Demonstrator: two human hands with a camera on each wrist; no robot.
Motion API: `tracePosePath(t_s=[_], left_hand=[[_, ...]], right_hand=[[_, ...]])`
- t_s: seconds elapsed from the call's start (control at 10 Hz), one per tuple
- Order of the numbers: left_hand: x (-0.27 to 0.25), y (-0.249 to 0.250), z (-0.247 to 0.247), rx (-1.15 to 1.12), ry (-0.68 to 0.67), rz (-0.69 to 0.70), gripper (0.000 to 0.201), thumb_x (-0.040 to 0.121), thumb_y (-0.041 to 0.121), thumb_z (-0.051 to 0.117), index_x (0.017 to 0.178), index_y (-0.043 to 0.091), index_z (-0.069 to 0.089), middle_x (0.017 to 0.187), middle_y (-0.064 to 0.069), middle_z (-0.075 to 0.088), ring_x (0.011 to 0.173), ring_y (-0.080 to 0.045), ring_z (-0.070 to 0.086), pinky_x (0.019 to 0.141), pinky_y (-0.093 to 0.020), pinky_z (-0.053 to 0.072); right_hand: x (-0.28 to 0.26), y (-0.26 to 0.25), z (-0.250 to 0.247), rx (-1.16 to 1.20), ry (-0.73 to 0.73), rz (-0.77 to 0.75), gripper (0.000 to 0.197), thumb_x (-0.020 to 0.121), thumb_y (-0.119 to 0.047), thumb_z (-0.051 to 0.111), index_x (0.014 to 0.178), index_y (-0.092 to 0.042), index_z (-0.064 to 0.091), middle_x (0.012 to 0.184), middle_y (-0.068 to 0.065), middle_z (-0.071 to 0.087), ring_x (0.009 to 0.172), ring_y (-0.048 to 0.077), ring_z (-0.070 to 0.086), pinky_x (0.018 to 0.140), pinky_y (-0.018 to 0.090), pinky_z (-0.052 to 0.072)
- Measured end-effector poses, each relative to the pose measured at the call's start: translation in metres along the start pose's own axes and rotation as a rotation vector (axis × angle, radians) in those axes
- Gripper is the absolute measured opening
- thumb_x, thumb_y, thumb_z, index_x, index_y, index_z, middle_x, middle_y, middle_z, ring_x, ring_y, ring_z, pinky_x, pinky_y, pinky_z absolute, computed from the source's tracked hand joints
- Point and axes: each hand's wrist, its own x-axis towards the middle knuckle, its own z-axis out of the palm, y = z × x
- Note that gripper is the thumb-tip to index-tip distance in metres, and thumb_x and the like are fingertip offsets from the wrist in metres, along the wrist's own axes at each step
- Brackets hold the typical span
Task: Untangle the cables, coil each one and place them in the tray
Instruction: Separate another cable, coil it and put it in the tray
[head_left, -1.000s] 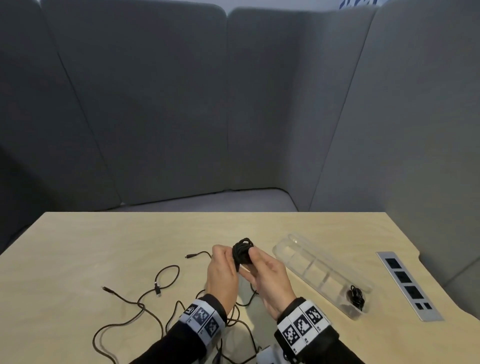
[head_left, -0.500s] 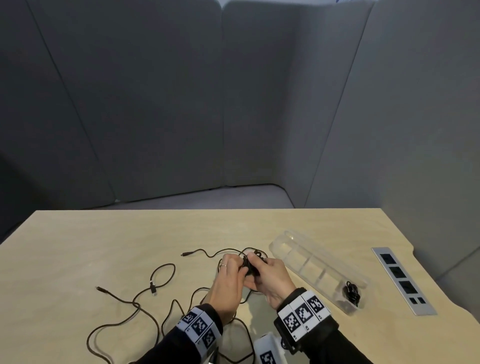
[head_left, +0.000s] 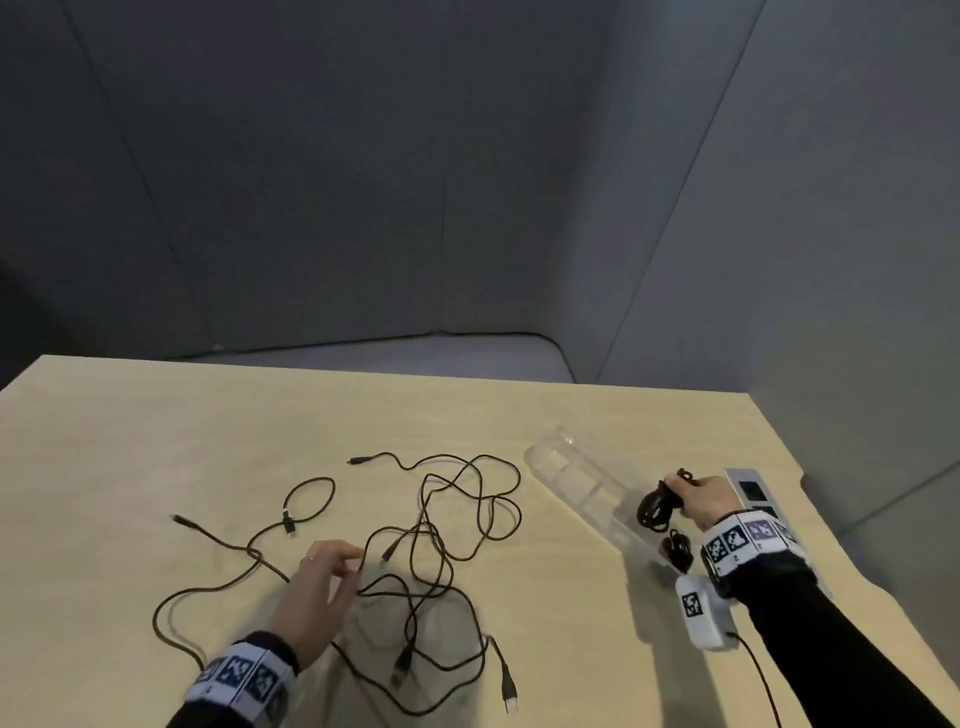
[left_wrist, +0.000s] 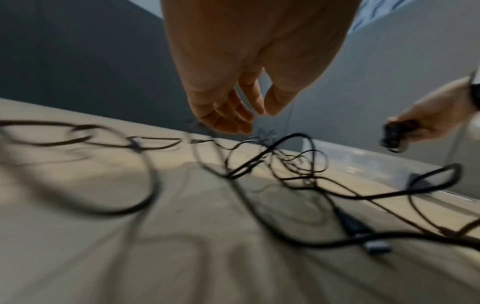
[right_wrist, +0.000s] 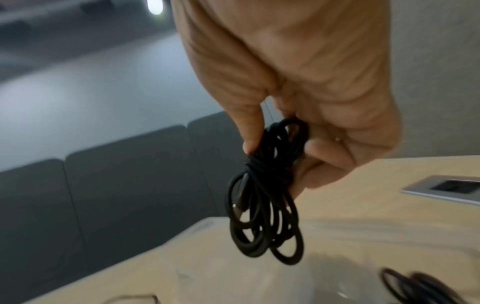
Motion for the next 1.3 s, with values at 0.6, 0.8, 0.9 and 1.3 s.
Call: tracePosePath(t_s=[0.6, 0.8, 0.9, 1.3], left_hand=[[-0.016, -0.019, -0.02, -0.083, 0.146, -0.213, 0.025, 0.086, 0.002, 0.06, 0.104, 0.02, 0.057, 0.106, -0.002, 0.056, 0.086, -0.015, 0.06, 0.068, -0.025, 0.046], [-0.017, -0.018, -0.02, -0.086, 0.155, -0.236, 0.025, 0.085, 0.002, 0.061, 0.106, 0.016, 0.058, 0.106, -0.001, 0.056, 0.085, -0.012, 0.059, 0.065, -0.019, 0.044], [-0.017, -0.018, -0.019, -0.076, 0.155, -0.236, 0.025, 0.086, 0.002, 0.061, 0.106, 0.016, 0.058, 0.105, 0.0, 0.056, 0.084, -0.008, 0.058, 0.061, -0.015, 0.044], [-0.019, -0.036, -0.016, 0.12, 0.066, -0.27, 0.023, 0.085, 0.009, 0.064, 0.107, 0.01, 0.061, 0.107, -0.005, 0.051, 0.097, -0.026, 0.056, 0.088, -0.038, 0.046]], right_hand=[[-0.022, -0.003, 0.046, -0.252, -0.031, 0.012, 0.022, 0.091, -0.016, 0.044, 0.105, -0.017, 0.061, 0.106, 0.003, 0.064, 0.095, 0.02, 0.061, 0.07, 0.017, 0.044], [-0.002, 0.006, 0.055, 0.094, 0.178, 0.176, 0.045, 0.083, -0.011, 0.067, 0.12, 0.01, 0.052, 0.122, 0.027, 0.056, 0.112, 0.038, 0.055, 0.088, 0.038, 0.048], [-0.003, 0.007, 0.055, 0.029, 0.202, 0.2, 0.03, 0.082, -0.013, 0.07, 0.094, 0.013, 0.061, 0.1, 0.028, 0.066, 0.094, 0.04, 0.062, 0.078, 0.042, 0.053], [-0.003, 0.022, 0.072, -0.206, 0.256, 0.142, 0.023, 0.096, -0.02, 0.046, 0.107, -0.005, 0.059, 0.12, 0.026, 0.049, 0.118, 0.039, 0.037, 0.099, 0.051, 0.034]])
